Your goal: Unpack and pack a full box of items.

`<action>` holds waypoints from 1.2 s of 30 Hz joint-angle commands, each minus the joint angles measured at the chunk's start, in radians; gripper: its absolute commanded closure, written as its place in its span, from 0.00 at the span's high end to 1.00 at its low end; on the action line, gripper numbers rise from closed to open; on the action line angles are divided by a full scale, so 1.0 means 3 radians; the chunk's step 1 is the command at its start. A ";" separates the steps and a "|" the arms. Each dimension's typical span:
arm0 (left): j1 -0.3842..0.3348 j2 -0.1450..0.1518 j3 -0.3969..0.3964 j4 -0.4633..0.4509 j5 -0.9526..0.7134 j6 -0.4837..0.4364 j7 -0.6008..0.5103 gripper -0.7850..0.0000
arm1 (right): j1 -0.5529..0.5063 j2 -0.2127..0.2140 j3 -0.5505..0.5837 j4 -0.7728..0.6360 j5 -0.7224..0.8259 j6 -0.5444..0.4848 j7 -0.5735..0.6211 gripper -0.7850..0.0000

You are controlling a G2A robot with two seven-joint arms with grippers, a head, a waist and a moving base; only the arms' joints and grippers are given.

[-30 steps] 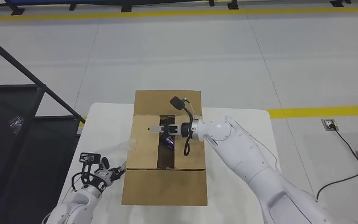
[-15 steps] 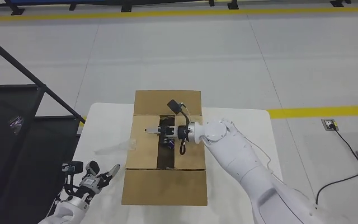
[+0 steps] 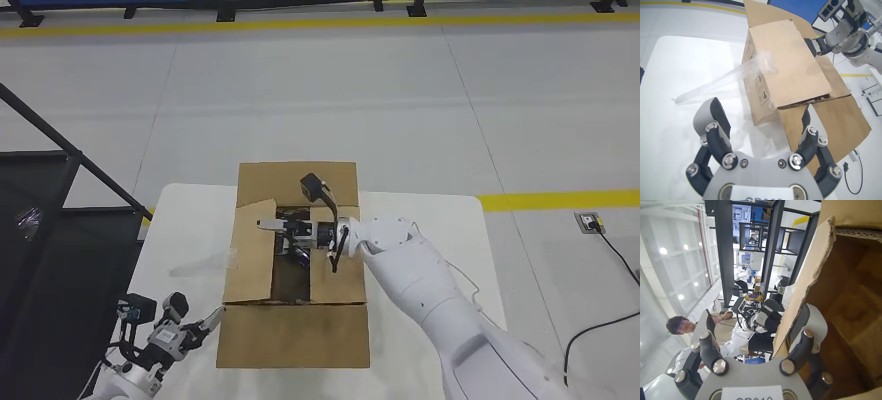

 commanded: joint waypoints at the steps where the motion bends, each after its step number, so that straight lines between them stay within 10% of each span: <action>1: 0.0013 0.0001 0.0021 -0.0056 0.0063 -0.0031 -0.0028 1.00 | 0.0013 -0.0023 -0.0002 -0.0010 -0.0007 -0.0017 0.0017 1.00; 36: -0.0244 -0.0034 -0.0103 -0.0033 -0.0272 0.0248 -0.0120 1.00 | 0.0074 -0.0282 0.0022 -0.0145 0.0026 -0.0292 0.0204 1.00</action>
